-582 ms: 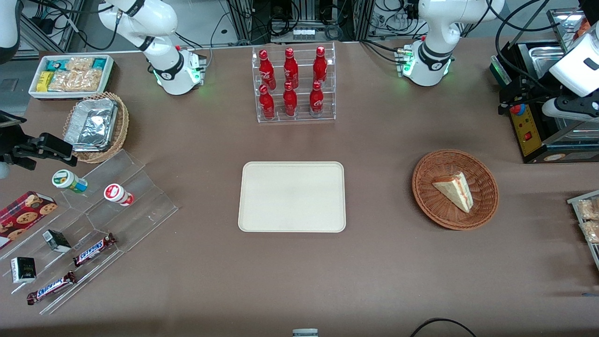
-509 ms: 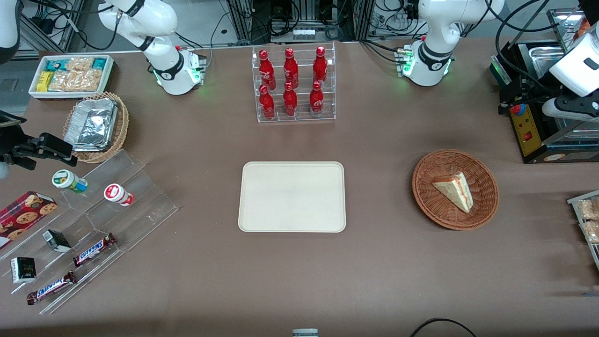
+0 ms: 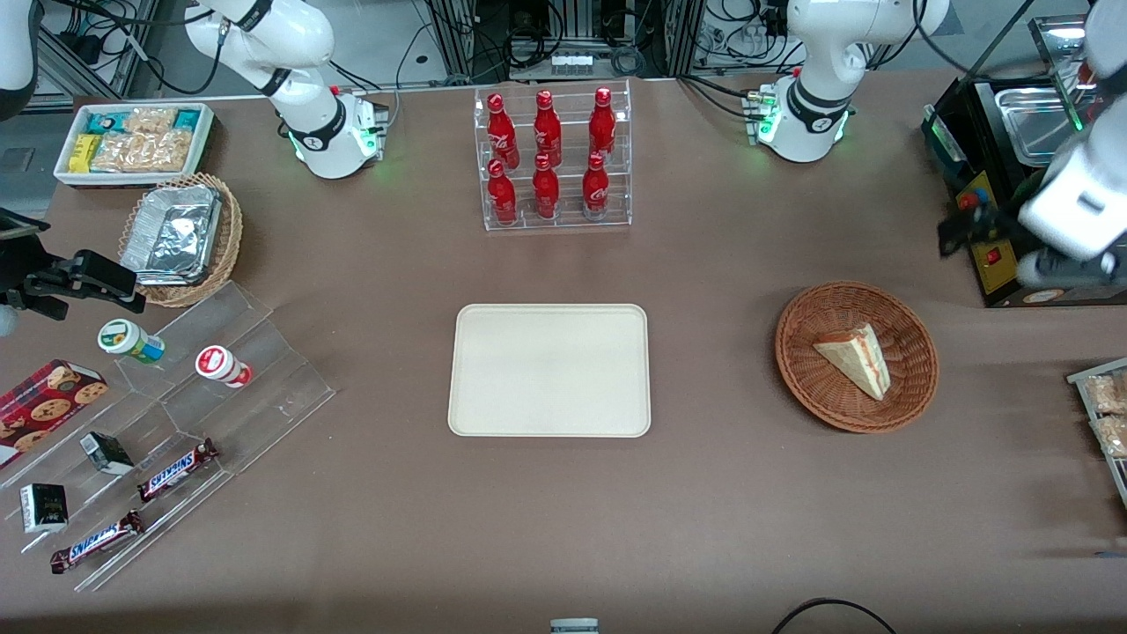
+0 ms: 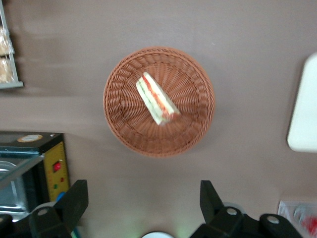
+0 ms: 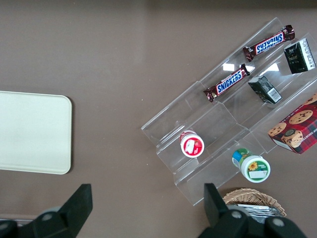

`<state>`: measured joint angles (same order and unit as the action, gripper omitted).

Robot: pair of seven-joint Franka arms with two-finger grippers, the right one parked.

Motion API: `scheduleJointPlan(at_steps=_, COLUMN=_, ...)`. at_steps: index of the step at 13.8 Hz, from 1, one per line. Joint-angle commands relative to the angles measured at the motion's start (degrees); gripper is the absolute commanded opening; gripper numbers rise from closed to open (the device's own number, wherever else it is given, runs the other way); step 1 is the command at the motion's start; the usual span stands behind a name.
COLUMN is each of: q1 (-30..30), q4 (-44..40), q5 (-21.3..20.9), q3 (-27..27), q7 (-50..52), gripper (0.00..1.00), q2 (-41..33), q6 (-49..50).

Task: Place sandwich from basket to tray
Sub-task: 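Move the left gripper over the wicker basket holding the sandwich, then lower the open left gripper around the wrapped sandwich and close it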

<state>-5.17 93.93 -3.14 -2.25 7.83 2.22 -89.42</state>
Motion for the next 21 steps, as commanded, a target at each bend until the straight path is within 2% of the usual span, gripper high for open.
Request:
scheduleJointPlan(at_steps=1, q1=-0.5, q4=2.6, q5=-0.1, q3=-0.3, q7=13.4, gripper=1.0, q2=3.4, q6=-6.4)
scheduleJointPlan(at_steps=4, q1=-0.5, q4=14.2, q5=0.1, q3=-0.3, q7=23.0, gripper=1.0, q2=1.9, q6=-20.3)
scheduleJointPlan(at_steps=8, q1=-0.4, q4=20.5, q5=0.1, q3=-0.4, q7=31.2, gripper=1.0, q2=3.6, q6=-27.6)
scheduleJointPlan(at_steps=10, q1=-0.5, q4=23.2, q5=0.1, q3=-0.4, q7=39.0, gripper=1.0, q2=6.3, q6=-32.6)
scheduleJointPlan(at_steps=16, q1=1.0, q4=32.7, q5=0.0, q3=-0.5, q7=40.7, gripper=1.0, q2=10.3, q6=-49.5)
scheduleJointPlan(at_steps=21, q1=1.5, q4=35.7, q5=-0.5, q3=-0.6, q7=40.5, gripper=1.0, q2=10.9, q6=-52.5)
